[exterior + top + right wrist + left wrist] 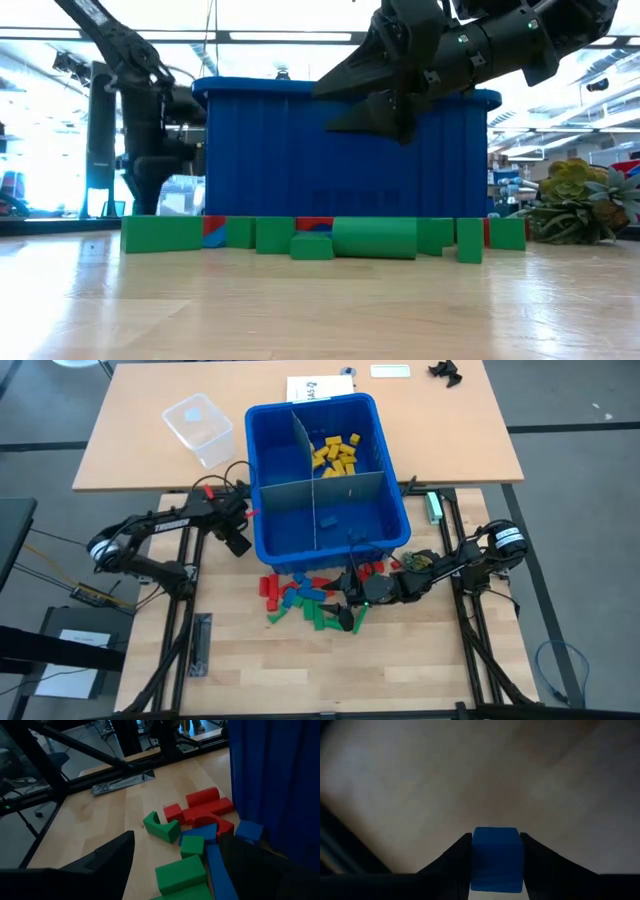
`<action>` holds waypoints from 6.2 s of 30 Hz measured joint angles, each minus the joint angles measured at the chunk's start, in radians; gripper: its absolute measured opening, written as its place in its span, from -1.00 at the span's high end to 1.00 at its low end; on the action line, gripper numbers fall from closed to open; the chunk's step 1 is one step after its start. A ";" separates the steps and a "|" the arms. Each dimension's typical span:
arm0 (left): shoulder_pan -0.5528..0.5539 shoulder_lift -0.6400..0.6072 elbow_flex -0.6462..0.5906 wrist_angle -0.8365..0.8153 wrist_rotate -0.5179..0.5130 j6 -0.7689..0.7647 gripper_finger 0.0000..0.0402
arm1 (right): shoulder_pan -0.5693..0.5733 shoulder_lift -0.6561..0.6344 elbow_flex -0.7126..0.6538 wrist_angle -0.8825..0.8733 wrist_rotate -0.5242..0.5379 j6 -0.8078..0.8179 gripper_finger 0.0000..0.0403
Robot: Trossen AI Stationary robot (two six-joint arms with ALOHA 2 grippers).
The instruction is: Sort Items/Unsort Items
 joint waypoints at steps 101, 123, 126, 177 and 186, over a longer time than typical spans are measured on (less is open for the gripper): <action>-1.060 -0.198 0.329 0.012 -0.689 -0.248 -0.22 | 0.059 0.000 0.000 0.117 -0.129 -0.095 -0.44; -1.348 -0.068 0.075 0.233 -0.490 -0.748 -0.22 | 0.001 0.134 0.283 -0.425 0.057 -0.226 -0.44; -1.348 -0.021 0.076 0.272 -0.490 -0.748 -0.22 | -0.014 0.195 0.320 -0.430 0.089 -0.237 -0.44; -1.348 0.020 0.078 0.336 -0.471 -0.773 -0.22 | -0.113 0.322 0.358 -0.554 0.011 -0.282 -0.21; -1.348 0.020 0.078 0.338 -0.472 -0.773 -0.22 | -0.091 0.324 0.356 -0.535 -0.099 -0.242 -0.15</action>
